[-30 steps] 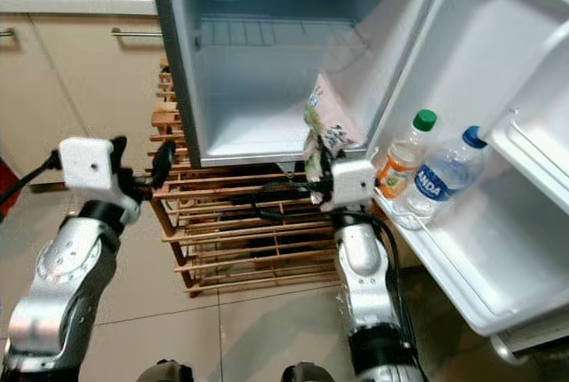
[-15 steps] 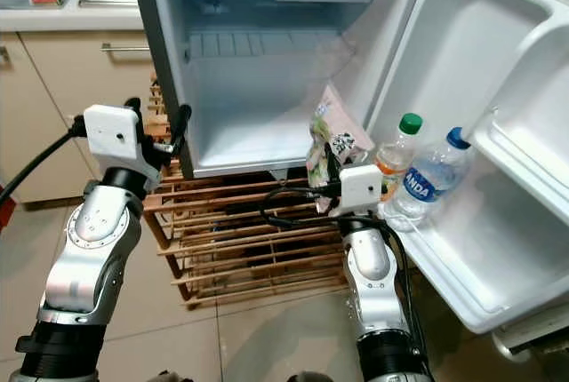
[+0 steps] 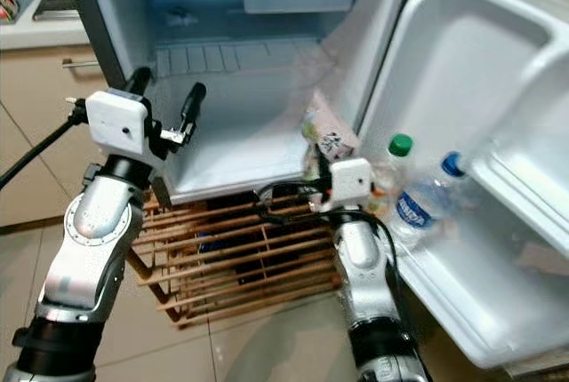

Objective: Restocking fridge

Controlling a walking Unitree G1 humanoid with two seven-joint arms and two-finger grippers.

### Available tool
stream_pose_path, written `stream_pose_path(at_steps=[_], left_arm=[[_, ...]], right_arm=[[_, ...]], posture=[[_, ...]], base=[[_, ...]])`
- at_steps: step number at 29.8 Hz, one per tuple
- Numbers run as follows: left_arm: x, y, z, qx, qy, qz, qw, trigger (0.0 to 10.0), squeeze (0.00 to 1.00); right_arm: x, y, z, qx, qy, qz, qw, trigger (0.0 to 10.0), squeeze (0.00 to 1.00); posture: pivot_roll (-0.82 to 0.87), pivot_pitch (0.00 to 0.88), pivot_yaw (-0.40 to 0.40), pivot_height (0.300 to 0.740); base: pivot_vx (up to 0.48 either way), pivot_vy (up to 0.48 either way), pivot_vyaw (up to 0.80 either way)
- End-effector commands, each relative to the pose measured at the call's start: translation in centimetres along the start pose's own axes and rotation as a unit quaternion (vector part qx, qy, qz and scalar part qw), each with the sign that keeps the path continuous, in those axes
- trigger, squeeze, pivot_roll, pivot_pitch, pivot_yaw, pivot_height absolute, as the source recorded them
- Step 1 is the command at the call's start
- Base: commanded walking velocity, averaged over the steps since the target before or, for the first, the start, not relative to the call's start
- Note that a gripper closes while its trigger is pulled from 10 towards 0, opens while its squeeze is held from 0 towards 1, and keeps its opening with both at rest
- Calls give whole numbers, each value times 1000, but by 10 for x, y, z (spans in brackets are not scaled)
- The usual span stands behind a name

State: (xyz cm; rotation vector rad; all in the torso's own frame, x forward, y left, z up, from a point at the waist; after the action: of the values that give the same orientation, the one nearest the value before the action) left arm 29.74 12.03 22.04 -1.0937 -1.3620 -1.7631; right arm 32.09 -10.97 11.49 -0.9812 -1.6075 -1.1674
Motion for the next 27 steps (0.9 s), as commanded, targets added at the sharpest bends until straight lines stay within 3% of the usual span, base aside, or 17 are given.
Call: stream_pose_path(at_steps=[1,8,13,15,16,17,19,23,26,27], left_arm=[[20,9,-7,-20,0,-38,999,10000,0],[37,18,-25,-86,-27,-46,995,10000,0],[41,17,-30,-119,-67,-38,990,10000,0],[42,18,-27,-120,-76,-33,989,10000,0],[42,18,-27,-120,-76,-33,989,10000,0],[43,18,-26,-127,-73,-31,989,10000,0],[43,16,-27,-149,-66,-25,986,10000,0],[36,1,-30,-229,-68,16,971,10000,0],[19,-22,-19,-282,-45,93,954,10000,0],[19,-22,-19,-282,-45,93,954,10000,0]], right_arm=[[5,7,-1,3,11,-10,1000,0,0],[-1,14,2,7,38,9,999,0,0],[-9,23,0,-15,109,42,993,0,0],[-14,28,2,-28,171,62,983,0,0],[-14,28,2,-28,171,62,983,0,0],[-18,33,6,-32,218,79,972,0,0],[-19,39,13,-32,260,93,961,0,0],[-18,51,24,-31,320,112,940,0,0],[-15,60,33,-31,364,129,922,0,0],[-15,60,33,-31,364,129,922,0,0]], posture=[[15,0,-47,740],[25,0,-50,740],[30,0,-48,740],[35,0,-46,740],[35,0,-46,740],[42,0,-41,740],[56,0,-39,740],[76,0,-40,740],[113,0,-46,740],[113,0,-46,740]], base=[[0,0,0],[0,0,0],[0,0,0],[0,0,0],[0,0,0],[0,0,0],[0,0,0],[0,0,0],[0,0,0],[0,0,0]])
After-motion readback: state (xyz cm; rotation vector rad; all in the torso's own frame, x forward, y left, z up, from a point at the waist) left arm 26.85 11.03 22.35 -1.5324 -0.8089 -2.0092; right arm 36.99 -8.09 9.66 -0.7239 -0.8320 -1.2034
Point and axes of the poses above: a point about 5 cm out from each wrist's last joint towards the gripper, its own y axis pointing out of the wrist towards the gripper, its own x axis along the axis of the wrist's last joint, z = x × y, the point moved 1 cm from there along y, pointing out of the wrist towards the gripper, and after that the axes turned 7 degrees about -y, right-handed, at the moved point
